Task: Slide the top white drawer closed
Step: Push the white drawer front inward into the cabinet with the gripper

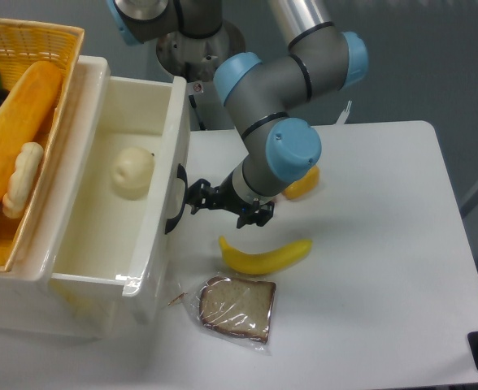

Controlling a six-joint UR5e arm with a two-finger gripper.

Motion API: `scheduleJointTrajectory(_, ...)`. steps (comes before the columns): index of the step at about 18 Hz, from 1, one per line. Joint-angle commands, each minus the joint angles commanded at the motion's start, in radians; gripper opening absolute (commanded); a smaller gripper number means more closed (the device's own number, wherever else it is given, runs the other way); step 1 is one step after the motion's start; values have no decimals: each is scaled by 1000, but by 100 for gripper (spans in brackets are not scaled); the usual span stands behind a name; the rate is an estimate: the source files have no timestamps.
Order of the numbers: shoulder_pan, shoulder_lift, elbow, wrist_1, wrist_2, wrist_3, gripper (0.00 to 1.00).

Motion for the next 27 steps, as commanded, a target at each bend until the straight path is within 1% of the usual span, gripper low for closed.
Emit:
scheduleJointTrajectory(8, -49, 18, 3, 3, 9, -2, 100)
scheduleJointTrajectory(11, -54, 28, 5, 3, 8, 0, 100)
scheduleJointTrajectory(13, -77, 28, 5, 3, 11, 0, 100)
scheduleJointTrajectory(20, -104, 28, 5, 8, 11, -2, 100)
scheduleJointTrajectory(27, -115, 34, 5, 8, 9, -3, 100)
